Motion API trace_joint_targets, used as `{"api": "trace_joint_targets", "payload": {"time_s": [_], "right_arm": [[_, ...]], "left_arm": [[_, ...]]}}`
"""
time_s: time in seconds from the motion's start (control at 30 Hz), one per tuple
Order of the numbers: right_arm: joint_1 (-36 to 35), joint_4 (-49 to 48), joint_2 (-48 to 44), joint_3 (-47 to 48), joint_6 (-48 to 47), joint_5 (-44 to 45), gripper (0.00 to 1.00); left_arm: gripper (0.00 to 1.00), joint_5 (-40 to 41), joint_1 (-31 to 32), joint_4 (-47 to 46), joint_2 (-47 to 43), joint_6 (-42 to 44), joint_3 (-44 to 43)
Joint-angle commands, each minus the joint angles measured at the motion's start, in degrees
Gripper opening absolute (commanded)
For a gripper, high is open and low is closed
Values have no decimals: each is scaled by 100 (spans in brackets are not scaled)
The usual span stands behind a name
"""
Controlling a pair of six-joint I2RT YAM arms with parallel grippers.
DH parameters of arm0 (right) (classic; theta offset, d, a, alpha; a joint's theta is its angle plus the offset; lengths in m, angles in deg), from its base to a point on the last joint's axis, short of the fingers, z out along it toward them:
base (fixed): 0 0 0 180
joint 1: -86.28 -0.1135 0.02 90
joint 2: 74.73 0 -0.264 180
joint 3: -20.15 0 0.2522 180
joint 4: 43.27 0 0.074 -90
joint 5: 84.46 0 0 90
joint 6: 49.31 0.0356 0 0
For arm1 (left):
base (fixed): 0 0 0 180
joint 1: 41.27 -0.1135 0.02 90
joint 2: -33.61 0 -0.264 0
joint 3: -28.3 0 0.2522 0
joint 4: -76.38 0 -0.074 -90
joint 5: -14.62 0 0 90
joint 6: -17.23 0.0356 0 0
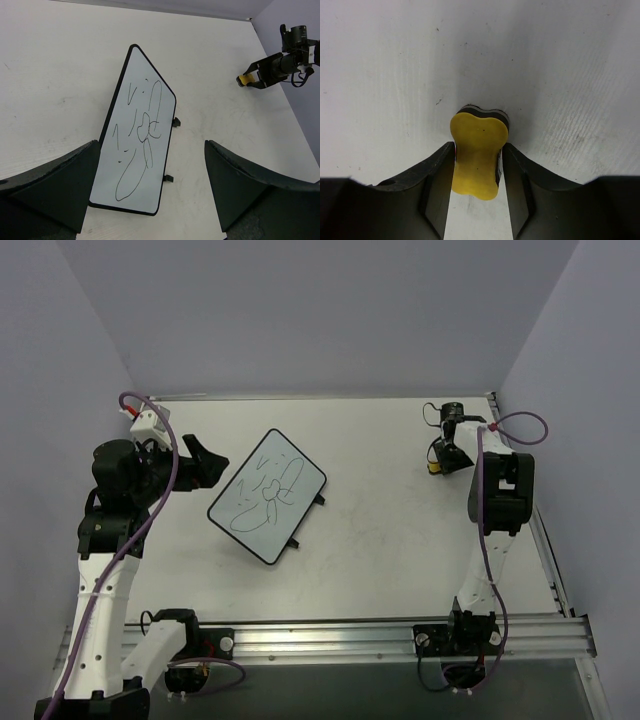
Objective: Erase the whiteboard
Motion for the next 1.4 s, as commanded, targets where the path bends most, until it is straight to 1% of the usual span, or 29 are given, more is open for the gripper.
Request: {"api": "trace_joint_targets", "payload": {"time_s": [0.0, 0.03, 0.07, 0.13, 0.17, 0.23, 0.3, 0.37, 0.5, 0.53, 0.67, 0.7, 0.8, 0.87, 0.9, 0.97, 1.0, 1.1, 1.17, 1.23, 1.33, 1.37], "right_arm": [[33, 277, 79, 40, -46, 196, 38], [25, 251, 79, 49, -124, 213, 37], [24, 242, 88, 49, -168, 222, 31], [24, 180, 97, 58, -291, 257, 27], [24, 180, 97, 58, -405, 275, 22], [16, 49, 106, 67, -581, 232, 18], [7, -74, 106, 49, -887, 109, 13], [-45, -294, 79, -20, -1091, -6, 4], [-186, -751, -323, -397, -1617, 82, 4], [-213, -1030, -412, -503, -1715, 12, 4], [-230, -1849, -1043, -1136, -2067, -717, 4], [-439, -1998, -1159, -1233, -2120, -796, 4], [-791, -2078, -1537, -1348, -2409, -762, 4], [-977, -2192, -1800, -1392, -2646, -919, 3], [-1186, -2323, -1897, -1427, -2700, -1007, 3], [-1425, -2395, -2152, -1515, -2840, -1104, 3], [-1678, -2473, -2223, -1541, -2910, -1131, 3], [-2005, -2606, -2417, -1612, -3095, -1359, 4], [-2181, -2860, -2504, -1682, -3165, -1771, 4], [-2365, -3045, -2566, -1717, -3227, -1904, 4], [-2638, -3098, -2672, -1612, -3525, -1817, 4], [-2830, -3081, -2672, -1499, -3596, -1756, 4]], "left_arm": [[94, -94, -44, -273, 0, -40, -29], [94, -103, -53, -281, 8, -40, -29], [94, -103, -53, -281, 8, -49, -29], [94, -121, -62, -299, 35, -57, -37], [94, -121, -70, -299, 43, -57, -29], [94, -129, -79, -299, 61, -66, -29], [94, -121, -71, -299, 87, -75, -29], [94, -121, -79, -308, 114, -92, -20], [94, -147, -79, -351, 254, -180, 33], [94, -147, -71, -386, 298, -276, 42], [94, -33, -70, -711, 439, -733, 321], [94, -7, -70, -956, 430, -839, 410], [94, 283, -79, -1351, 422, -1286, 779], [94, 458, -79, -1607, 369, -1480, 1016], [94, 633, -79, -1913, 334, -1734, 1287], [94, 758, -71, -2266, 264, -1929, 1570], [94, 889, -79, -2590, 263, -2008, 1815], [94, 1161, -71, -3005, 359, -1983, 2071], [94, 1233, -79, -3311, 561, -1947, 2116], [94, 1207, -88, -3497, 702, -1921, 2194], [94, 1058, -106, -4059, 904, -1921, 2327], [94, 944, -114, -4261, 1018, -1903, 2362]]}}
